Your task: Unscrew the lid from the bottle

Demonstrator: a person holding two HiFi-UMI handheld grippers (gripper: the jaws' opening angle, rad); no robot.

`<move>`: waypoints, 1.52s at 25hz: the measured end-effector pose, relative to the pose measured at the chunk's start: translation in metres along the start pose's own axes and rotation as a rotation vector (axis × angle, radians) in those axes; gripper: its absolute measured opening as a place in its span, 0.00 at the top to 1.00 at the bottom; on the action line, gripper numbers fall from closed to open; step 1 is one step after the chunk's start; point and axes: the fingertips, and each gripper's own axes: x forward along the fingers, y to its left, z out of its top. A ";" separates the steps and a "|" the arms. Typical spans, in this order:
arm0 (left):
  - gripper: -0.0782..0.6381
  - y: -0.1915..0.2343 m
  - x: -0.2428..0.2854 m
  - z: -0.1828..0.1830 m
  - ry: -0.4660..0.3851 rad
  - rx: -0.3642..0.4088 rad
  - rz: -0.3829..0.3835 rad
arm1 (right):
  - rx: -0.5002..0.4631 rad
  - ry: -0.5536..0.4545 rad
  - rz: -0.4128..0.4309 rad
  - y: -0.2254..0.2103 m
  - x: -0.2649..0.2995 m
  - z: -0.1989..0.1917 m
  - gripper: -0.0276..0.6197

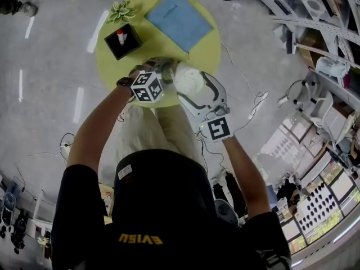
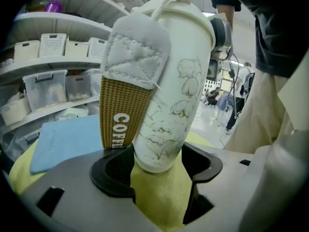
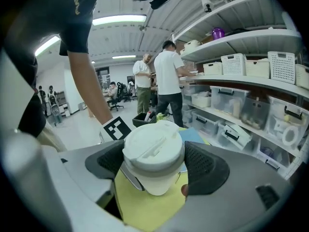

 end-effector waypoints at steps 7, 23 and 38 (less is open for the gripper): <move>0.45 0.002 0.001 0.000 -0.044 0.012 0.004 | -0.107 0.026 0.130 0.002 -0.001 -0.006 0.35; 0.45 0.003 0.001 0.000 -0.022 0.041 0.048 | -0.147 0.024 0.335 0.002 -0.006 -0.012 0.35; 0.45 0.005 0.009 -0.009 0.044 0.021 0.116 | -0.287 -0.053 0.583 0.002 -0.004 -0.013 0.35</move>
